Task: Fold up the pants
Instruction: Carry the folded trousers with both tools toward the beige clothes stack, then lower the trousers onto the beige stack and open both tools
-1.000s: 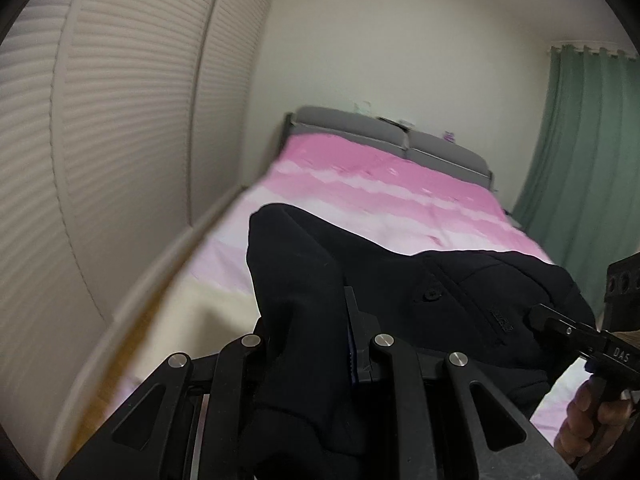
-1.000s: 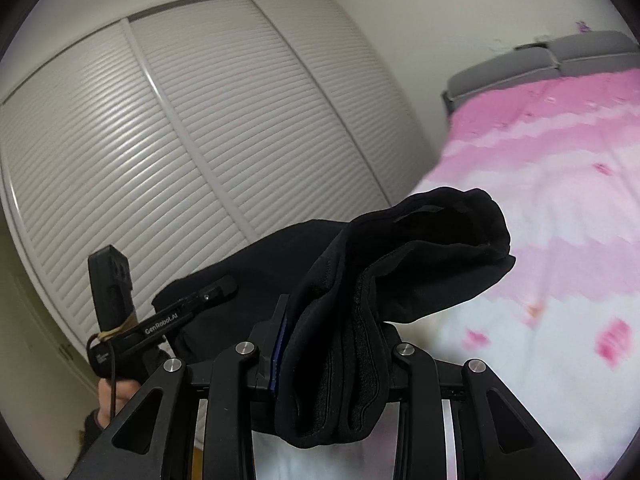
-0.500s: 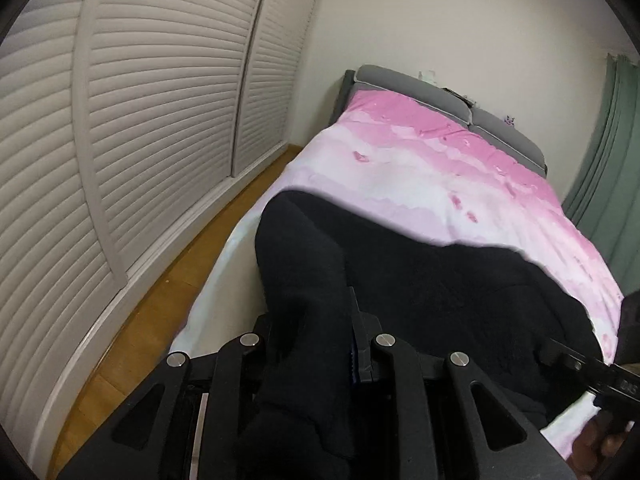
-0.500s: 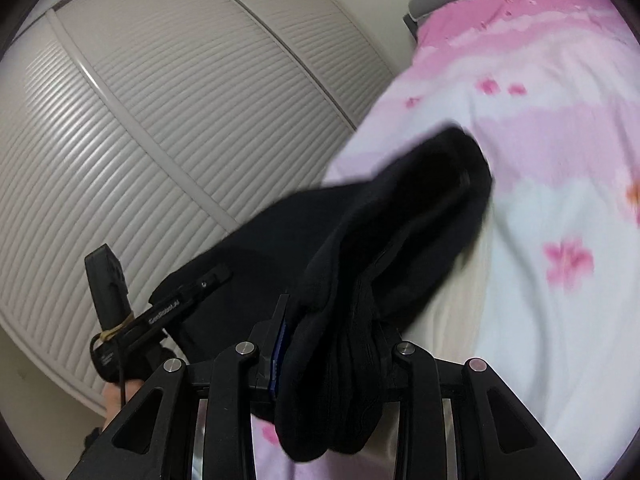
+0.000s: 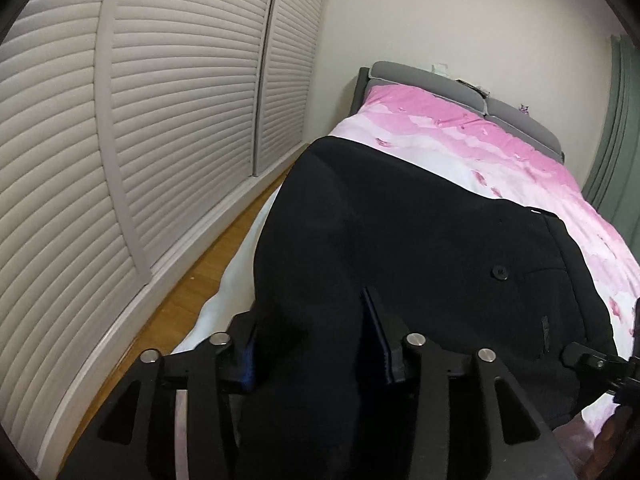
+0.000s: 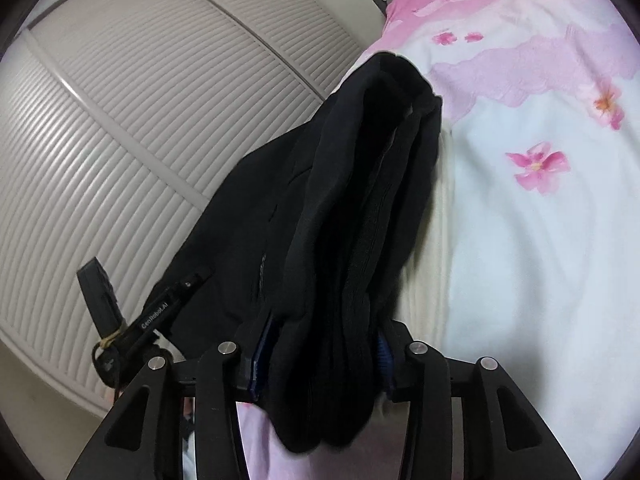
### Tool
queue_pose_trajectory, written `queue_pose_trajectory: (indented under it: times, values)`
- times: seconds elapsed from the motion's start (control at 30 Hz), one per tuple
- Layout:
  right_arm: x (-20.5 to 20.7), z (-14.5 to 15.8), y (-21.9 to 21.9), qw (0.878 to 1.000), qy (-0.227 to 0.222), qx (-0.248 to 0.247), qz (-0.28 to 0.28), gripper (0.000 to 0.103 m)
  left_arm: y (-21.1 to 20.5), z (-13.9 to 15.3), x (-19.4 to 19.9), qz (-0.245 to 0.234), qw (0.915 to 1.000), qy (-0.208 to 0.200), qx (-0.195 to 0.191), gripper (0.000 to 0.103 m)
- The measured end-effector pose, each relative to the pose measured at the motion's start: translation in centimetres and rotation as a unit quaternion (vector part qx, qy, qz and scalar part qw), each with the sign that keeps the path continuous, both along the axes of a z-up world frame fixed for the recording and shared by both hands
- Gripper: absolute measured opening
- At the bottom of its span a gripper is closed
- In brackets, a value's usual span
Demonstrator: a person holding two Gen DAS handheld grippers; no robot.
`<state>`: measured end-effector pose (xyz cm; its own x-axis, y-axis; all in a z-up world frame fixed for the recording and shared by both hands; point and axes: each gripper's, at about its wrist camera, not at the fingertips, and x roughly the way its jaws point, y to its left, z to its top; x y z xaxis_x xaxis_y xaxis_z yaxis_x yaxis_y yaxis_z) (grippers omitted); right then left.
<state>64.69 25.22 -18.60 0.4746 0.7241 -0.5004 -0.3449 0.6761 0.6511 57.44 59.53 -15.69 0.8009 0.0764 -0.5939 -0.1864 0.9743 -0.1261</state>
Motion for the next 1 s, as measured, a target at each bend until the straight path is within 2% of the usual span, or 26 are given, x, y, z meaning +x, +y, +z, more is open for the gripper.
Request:
queue_pose_trajectory:
  times: [0.03,0.07,0.1,0.13,0.17,0.23,0.33,0.47,0.57,0.77,1.0]
  values:
    - [0.1,0.1,-0.4,1.000,-0.004,-0.007,-0.005,0.048,-0.1,0.1,-0.1,0.004,1.0000,0.001,0.004,0.058]
    - [-0.4,0.4,-0.9,1.000,-0.011,-0.019,-0.016,0.049,-0.1,0.1,-0.3,0.016,0.9997,0.006,0.016,0.079]
    - [-0.4,0.6,-1.0,0.999,-0.014,-0.033,-0.026,0.062,-0.2,0.2,-0.5,0.038,0.9988,0.015,0.028,0.090]
    - [-0.9,0.7,-1.3,0.996,-0.016,-0.065,-0.051,0.086,0.1,0.2,-0.8,0.053,0.9981,0.014,0.030,0.097]
    - [-1.5,0.7,-1.4,0.994,-0.019,-0.080,-0.068,0.089,0.3,0.2,-0.8,0.054,0.9982,0.016,0.021,0.097]
    - [-1.8,0.4,-1.6,0.994,-0.012,-0.082,-0.069,0.089,0.4,0.3,-1.1,0.060,0.9979,0.022,0.012,0.097]
    - [-2.5,1.5,-2.6,0.993,-0.005,-0.084,-0.079,0.089,-0.6,1.6,-2.1,0.068,0.9968,0.022,0.037,0.097]
    - [-5.5,5.4,-4.4,0.985,-0.062,-0.117,-0.108,0.089,-2.8,4.6,-5.2,0.079,0.9941,-0.003,0.074,0.097]
    - [-8.2,8.2,-6.0,0.981,-0.099,-0.129,-0.105,0.089,-5.1,6.6,-8.0,0.075,0.9943,-0.012,0.075,0.097]
    - [-16.6,13.5,-11.9,0.967,-0.167,-0.157,-0.112,0.089,-12.6,10.4,-15.1,0.046,0.9938,-0.024,0.098,0.097]
    - [-26.6,17.7,-19.9,0.950,-0.206,-0.184,-0.148,0.089,-23.6,13.0,-24.0,0.016,0.9943,-0.032,0.100,0.097]
